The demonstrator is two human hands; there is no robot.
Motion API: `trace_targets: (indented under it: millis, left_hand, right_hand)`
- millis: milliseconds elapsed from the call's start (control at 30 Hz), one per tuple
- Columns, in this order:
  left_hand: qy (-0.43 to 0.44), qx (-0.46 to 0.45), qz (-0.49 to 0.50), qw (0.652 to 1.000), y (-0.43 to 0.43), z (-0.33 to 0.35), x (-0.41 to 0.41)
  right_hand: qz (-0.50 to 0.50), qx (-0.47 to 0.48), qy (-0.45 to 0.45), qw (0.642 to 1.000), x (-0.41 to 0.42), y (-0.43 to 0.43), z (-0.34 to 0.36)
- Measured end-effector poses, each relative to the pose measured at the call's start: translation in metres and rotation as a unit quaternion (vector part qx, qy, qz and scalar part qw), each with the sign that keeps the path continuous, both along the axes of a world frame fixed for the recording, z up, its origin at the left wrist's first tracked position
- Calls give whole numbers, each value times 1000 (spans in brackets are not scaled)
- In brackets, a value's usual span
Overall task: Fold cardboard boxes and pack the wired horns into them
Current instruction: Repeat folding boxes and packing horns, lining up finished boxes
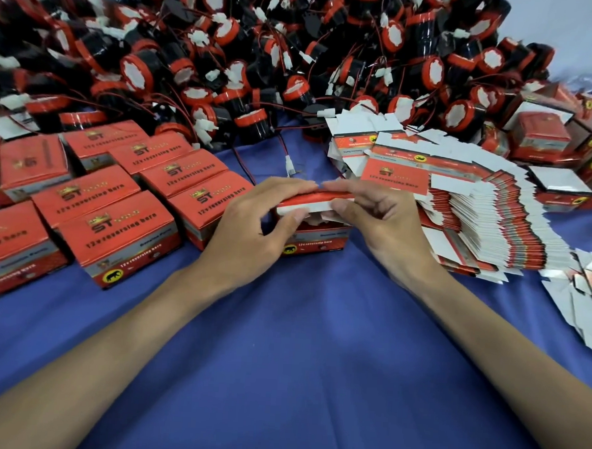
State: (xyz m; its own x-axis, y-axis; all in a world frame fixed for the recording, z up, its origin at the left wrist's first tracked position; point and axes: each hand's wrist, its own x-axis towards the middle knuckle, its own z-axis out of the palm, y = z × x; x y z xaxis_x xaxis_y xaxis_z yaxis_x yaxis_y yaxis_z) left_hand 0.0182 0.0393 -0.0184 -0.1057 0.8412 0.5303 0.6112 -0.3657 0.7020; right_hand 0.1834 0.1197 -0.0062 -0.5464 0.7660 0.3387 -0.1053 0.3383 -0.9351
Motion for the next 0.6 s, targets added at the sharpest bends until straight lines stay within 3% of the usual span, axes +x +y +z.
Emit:
trace_targets:
  millis: [100,267,467,600]
  left_hand:
    - [23,4,-8,1000,0,3,-4]
    - [47,16,-19,999,-1,4,-7]
    - [68,4,-26,997,-3,3,-8]
    - [104,26,-18,994,-3,1,-6]
  right_hand:
    - [-64,122,-62,988,2,0,3]
    - [-132,336,-183,915,6,5,11]
    - [-29,402,-248,881,14,14,17]
    - [-16,418,-247,874,16,14,16]
